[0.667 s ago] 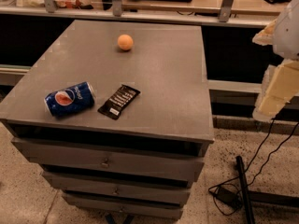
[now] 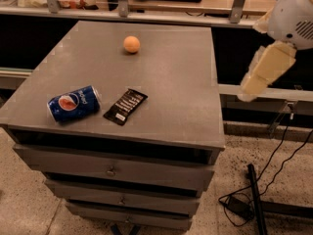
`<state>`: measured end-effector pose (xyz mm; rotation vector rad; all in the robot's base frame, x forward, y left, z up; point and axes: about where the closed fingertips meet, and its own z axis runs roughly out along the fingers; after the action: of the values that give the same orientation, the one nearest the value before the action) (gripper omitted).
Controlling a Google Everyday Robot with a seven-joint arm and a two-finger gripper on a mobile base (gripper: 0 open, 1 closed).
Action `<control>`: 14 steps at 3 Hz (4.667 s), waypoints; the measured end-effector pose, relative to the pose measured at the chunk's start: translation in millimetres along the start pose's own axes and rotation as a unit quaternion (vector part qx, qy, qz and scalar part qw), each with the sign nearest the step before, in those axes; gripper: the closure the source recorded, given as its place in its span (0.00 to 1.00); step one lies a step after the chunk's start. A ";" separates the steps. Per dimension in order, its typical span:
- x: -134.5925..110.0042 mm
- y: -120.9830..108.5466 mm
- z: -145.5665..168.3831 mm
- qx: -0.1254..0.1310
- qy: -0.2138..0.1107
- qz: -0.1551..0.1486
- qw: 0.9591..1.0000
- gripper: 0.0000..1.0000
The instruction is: Move orange near rxbar chocolate
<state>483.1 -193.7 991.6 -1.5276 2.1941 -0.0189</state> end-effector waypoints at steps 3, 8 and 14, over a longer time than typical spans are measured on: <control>-65.7 -70.9 63.2 0.036 -0.231 0.169 0.957 0.00; -157.8 -112.6 171.7 0.057 -0.329 0.139 0.932 0.00; -248.5 -173.1 317.2 -0.022 -0.340 0.111 0.934 0.25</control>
Offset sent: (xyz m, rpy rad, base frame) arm 0.1464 0.0460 0.0195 0.6787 -0.2501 -0.3123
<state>824.3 39.8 845.2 -1.0689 1.7803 0.5516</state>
